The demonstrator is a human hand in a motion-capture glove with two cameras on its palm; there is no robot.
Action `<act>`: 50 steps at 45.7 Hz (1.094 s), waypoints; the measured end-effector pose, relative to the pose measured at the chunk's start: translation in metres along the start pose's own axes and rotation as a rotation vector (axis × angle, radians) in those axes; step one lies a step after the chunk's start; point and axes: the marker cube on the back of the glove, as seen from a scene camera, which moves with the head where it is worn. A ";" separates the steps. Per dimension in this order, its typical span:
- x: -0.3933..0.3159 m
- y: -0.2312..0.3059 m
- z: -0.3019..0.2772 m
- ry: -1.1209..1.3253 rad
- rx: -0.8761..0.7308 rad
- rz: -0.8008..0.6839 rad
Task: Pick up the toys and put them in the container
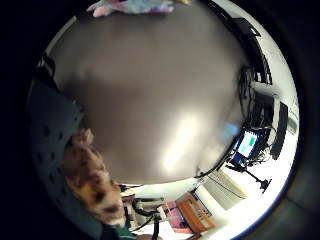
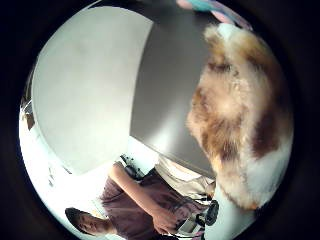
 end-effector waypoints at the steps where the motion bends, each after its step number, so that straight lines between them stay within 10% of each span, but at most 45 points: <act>1: -0.003 0.000 -0.008 0.002 0.011 -0.004; 26: -0.173 -0.011 -0.258 0.195 0.291 -0.161; 50: -0.316 -0.092 -0.229 0.267 0.225 -0.386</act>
